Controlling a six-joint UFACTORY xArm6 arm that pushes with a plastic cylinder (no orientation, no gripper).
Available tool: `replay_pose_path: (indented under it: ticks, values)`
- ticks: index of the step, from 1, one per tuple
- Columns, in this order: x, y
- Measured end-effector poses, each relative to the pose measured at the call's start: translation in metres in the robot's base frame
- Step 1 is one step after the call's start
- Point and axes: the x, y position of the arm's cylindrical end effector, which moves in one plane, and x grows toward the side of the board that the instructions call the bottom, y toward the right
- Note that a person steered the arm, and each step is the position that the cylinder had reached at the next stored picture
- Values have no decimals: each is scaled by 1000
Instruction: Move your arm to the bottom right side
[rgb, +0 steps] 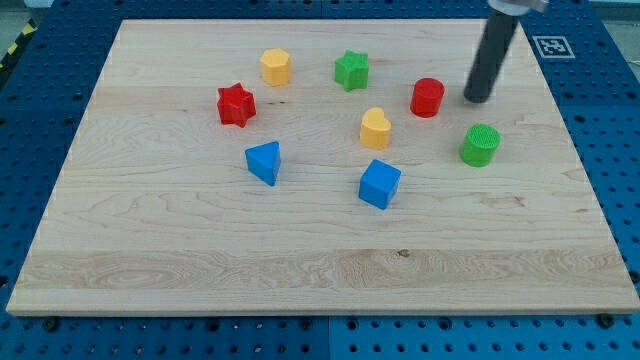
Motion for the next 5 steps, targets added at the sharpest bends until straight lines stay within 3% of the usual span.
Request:
replay_pose_path:
  ticks: [2, 3, 5]
  values:
    - [114, 20]
    - [149, 20]
    - [147, -15]
